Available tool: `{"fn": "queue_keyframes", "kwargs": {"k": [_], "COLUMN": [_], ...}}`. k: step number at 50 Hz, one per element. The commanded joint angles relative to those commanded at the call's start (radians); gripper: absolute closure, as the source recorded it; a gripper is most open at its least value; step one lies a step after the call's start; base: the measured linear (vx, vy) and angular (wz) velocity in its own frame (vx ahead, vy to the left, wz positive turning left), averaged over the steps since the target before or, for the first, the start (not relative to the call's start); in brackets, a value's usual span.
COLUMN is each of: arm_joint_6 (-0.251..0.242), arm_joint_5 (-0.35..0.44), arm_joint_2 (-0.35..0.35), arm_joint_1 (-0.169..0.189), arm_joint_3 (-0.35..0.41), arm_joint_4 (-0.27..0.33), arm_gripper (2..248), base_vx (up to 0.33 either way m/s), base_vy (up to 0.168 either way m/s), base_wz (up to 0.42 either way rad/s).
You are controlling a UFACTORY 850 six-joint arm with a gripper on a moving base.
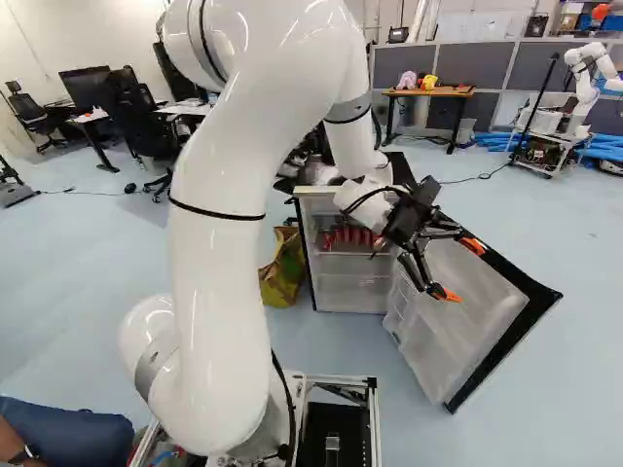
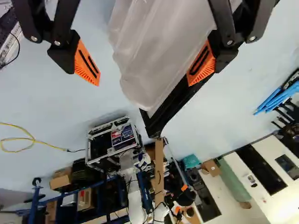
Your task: Grab a drink from the fridge
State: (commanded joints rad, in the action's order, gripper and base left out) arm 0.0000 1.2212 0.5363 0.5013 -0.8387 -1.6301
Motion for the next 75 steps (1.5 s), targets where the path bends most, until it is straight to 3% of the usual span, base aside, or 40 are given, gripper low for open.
{"fn": "queue_keyframes", "kwargs": {"k": [75], "arm_joint_6": [0.000], "arm_joint_5": [0.000], "arm_joint_2": [-0.354], "arm_joint_1": [-0.141], "arm_joint_3": [0.511], "arm_joint_4": [0.778], "arm_gripper": [3], "base_vx": [0.000], "base_vy": [0.000], "base_wz": [0.000]}}
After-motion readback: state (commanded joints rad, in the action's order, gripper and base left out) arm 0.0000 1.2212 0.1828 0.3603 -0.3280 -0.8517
